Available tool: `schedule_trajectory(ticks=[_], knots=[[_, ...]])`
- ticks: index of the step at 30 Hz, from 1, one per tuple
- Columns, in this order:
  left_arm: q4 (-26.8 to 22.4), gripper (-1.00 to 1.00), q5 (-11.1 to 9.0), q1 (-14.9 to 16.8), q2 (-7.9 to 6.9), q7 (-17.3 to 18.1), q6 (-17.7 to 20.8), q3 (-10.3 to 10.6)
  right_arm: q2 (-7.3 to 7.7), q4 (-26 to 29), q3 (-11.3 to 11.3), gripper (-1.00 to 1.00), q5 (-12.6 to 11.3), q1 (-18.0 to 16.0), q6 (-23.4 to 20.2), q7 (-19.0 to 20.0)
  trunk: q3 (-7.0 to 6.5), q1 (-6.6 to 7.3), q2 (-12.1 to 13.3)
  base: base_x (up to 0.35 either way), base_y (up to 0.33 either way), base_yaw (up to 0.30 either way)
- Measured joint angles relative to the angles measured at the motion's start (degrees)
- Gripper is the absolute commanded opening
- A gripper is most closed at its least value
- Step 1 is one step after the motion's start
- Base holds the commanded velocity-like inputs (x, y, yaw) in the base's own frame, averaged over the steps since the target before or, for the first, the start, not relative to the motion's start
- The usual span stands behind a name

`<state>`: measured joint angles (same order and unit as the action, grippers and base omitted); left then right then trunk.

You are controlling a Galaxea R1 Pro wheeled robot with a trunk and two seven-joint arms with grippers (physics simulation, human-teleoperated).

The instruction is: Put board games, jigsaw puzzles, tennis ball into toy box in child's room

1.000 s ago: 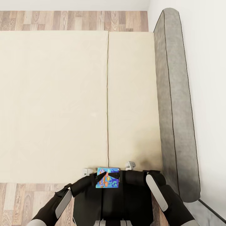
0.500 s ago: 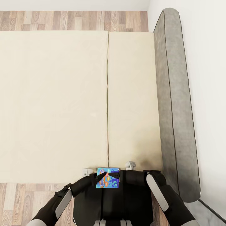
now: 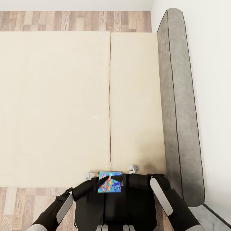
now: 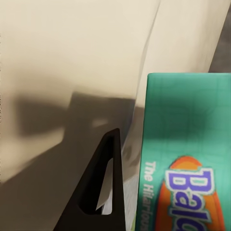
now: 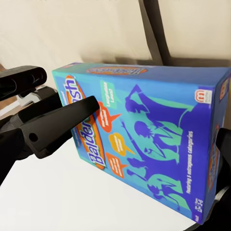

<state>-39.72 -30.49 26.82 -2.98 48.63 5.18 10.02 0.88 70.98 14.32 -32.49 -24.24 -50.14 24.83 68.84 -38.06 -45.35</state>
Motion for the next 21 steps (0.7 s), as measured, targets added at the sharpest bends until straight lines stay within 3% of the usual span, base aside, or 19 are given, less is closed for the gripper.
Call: schedule_trajectory(ticks=[21], knots=[[0.01,-1.00,0.01,-0.01,-0.02,0.01,0.15,0.00,0.13,-0.02,-0.19,1.00,-0.12,0.00,-0.08,0.00,0.00,0.00,0.00,0.000,0.000,0.000]])
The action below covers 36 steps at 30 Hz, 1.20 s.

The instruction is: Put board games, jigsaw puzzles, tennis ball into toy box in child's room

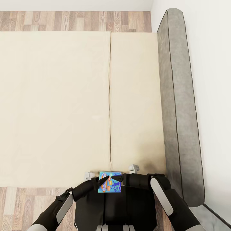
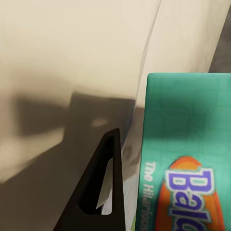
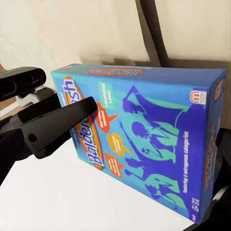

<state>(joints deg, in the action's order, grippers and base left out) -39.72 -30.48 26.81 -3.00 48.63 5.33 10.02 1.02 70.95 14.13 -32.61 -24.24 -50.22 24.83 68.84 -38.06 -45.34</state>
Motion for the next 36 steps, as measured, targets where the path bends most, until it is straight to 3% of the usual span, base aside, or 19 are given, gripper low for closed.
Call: schedule_trajectory(ticks=[14,20,27,36], knots=[[-0.69,-1.00,0.44,-0.46,-0.49,0.10,-0.30,-0.21,0.31,0.06,-0.23,1.00,0.31,-0.04,0.19,-0.09,0.00,0.00,0.00,0.000,0.000,0.000],[-0.84,-1.00,0.30,-0.64,-0.77,1.74,-0.41,-0.70,0.41,0.07,-1.07,1.00,0.39,-0.08,0.43,-0.20,0.00,-0.01,0.00,0.000,0.000,0.000],[-0.92,-1.00,-0.08,-0.76,-1.60,6.61,-0.54,-1.04,0.44,0.74,-2.48,1.00,0.58,-0.06,0.53,-0.22,0.00,-0.01,0.00,0.000,0.000,0.000],[-0.91,-1.00,-0.22,-0.80,-2.03,8.43,-0.56,-1.17,0.54,2.20,-2.83,1.00,0.73,0.04,0.54,-0.31,0.00,-0.01,0.00,0.000,0.000,0.000]])
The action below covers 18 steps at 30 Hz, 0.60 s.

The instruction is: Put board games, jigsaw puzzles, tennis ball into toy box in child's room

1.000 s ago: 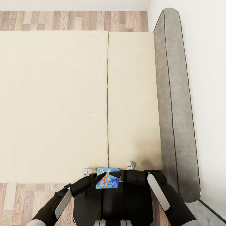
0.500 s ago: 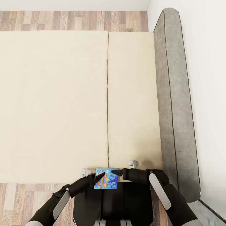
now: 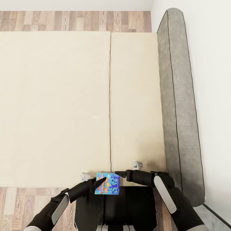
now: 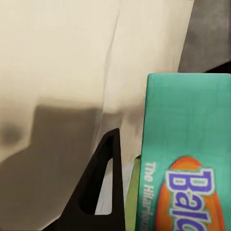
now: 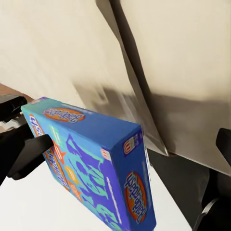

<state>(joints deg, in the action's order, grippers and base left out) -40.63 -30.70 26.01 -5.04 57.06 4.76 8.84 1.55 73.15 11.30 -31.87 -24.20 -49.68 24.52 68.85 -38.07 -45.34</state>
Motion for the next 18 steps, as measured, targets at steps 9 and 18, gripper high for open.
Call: schedule_trajectory(ticks=[9,18], knots=[[-0.01,-1.00,-0.11,-0.13,-0.27,6.96,0.17,-4.52,0.07,1.79,-0.06,1.00,0.13,0.39,0.08,-0.05,0.00,0.00,0.00,0.000,0.000,0.000],[0.03,-1.00,-0.09,-0.42,-0.35,10.96,0.44,-7.20,0.08,3.80,-0.07,1.00,0.20,0.75,0.07,-0.14,0.00,0.00,0.00,0.000,0.000,0.000]])
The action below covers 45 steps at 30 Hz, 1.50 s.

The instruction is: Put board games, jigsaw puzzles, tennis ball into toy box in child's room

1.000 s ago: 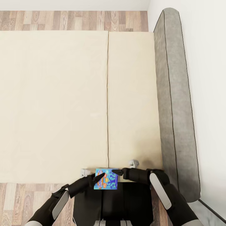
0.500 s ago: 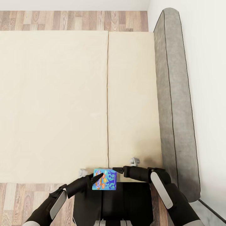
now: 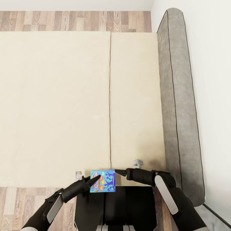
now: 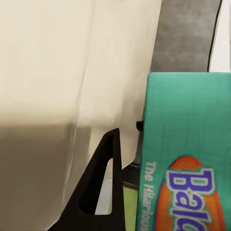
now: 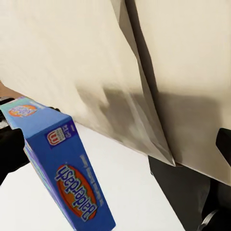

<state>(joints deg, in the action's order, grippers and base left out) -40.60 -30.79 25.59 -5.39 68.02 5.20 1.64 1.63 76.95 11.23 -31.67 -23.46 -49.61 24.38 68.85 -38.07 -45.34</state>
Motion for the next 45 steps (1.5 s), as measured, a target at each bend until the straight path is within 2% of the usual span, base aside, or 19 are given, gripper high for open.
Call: schedule_trajectory(ticks=[10,22,27,30,31,32,36,40,45], knots=[[0.08,-1.00,-0.11,-0.02,0.03,0.57,3.26,-0.70,-0.05,0.59,0.04,1.00,0.13,0.07,0.00,-0.09,0.00,0.00,0.00,0.000,0.000,0.000],[-0.03,-1.00,0.01,0.55,-0.05,0.47,10.41,-0.68,-0.06,0.71,0.04,1.00,0.06,-0.02,-0.36,-0.04,0.00,0.00,0.00,0.000,0.000,0.000],[-1.63,-1.00,0.19,0.41,-0.21,0.36,12.59,-0.84,-0.04,1.27,0.01,1.00,-0.43,0.01,-0.74,0.08,0.00,0.00,0.00,0.000,0.000,0.000],[-3.29,-1.00,0.12,0.19,-0.32,0.29,14.29,-1.80,-0.02,1.88,0.02,1.00,-1.00,0.04,-1.09,0.20,0.00,0.00,0.00,0.000,0.000,0.000],[-3.87,-1.00,-0.30,0.14,-0.32,0.46,15.25,-2.52,0.07,2.02,-0.01,1.00,1.73,0.07,-0.62,-0.09,0.00,0.00,0.00,0.000,0.000,0.000],[-3.90,-1.00,-0.32,0.14,-0.32,0.48,15.30,-2.52,0.08,2.02,-0.02,1.00,2.17,0.07,-0.53,-0.08,0.00,0.00,0.00,0.000,0.000,0.000],[-4.92,-1.00,-0.32,0.00,-0.43,0.49,17.97,-4.43,1.51,2.87,-0.01,1.00,2.27,0.08,-0.72,0.00,0.00,0.00,0.00,0.000,0.000,0.000],[-5.36,-1.00,-0.32,-0.05,-0.46,0.51,19.22,-5.14,2.69,3.68,-0.01,1.00,2.13,0.09,-0.83,0.08,0.00,0.00,0.00,0.000,0.000,0.000],[-6.03,-1.00,-0.28,-0.13,-0.48,0.55,19.85,-5.53,3.36,4.30,-0.02,1.00,2.07,0.09,-0.88,0.09,0.00,0.00,0.00,0.000,0.000,0.000]])
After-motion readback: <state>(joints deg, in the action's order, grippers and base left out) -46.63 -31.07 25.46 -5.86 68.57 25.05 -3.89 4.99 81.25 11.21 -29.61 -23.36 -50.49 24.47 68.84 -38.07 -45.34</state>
